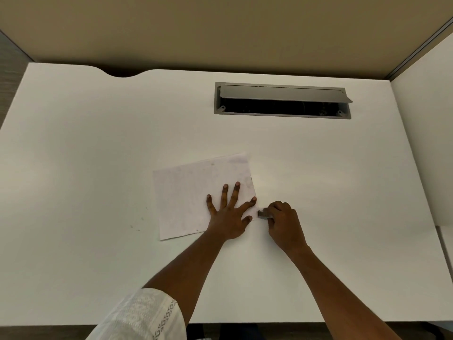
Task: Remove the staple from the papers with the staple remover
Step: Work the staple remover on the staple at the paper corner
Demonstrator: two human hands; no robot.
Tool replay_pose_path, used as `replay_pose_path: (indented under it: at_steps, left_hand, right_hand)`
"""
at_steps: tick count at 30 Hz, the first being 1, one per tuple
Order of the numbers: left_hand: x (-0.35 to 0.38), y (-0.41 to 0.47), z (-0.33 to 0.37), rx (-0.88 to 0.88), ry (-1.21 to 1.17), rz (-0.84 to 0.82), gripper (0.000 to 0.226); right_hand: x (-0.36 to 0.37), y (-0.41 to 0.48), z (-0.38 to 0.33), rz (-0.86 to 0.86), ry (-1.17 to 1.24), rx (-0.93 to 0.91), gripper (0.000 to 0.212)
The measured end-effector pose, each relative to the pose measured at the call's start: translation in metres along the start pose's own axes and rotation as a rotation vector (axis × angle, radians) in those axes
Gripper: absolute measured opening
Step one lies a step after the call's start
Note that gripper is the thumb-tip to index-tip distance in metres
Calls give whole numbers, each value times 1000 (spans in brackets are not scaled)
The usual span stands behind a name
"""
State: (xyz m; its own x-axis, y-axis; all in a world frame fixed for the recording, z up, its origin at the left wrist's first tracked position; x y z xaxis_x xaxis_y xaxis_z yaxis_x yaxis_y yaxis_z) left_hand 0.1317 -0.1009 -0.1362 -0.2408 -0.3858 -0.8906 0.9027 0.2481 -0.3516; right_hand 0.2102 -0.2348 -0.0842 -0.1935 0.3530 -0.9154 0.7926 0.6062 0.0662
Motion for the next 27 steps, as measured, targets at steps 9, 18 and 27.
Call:
replay_pose_path:
  at_steps: [9, 18, 27]
  left_hand:
    - [-2, -1, 1, -6, -9, 14, 60]
    - [1, 0, -1, -6, 3, 24, 61]
    - [1, 0, -1, -9, 2, -6, 62]
  right_hand:
    - [8, 3, -13, -61, -58, 39, 24]
    - [10, 12, -6, -109, 111, 104, 13]
    - [1, 2, -13, 4, 15, -120, 24]
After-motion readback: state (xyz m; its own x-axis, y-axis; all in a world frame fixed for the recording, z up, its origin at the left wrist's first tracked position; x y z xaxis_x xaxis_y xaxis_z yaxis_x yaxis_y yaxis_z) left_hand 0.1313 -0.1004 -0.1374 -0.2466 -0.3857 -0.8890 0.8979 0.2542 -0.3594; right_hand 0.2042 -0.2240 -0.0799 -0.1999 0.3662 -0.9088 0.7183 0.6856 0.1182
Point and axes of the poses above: each hand's wrist, its own y-axis towards the middle knuckle, its own x-axis out of the palm, z = x × y, the point moved 8 cm from there along y, towards the middle knuckle, and after that the axes turned 9 degrees about z, right-handed, at the moved point
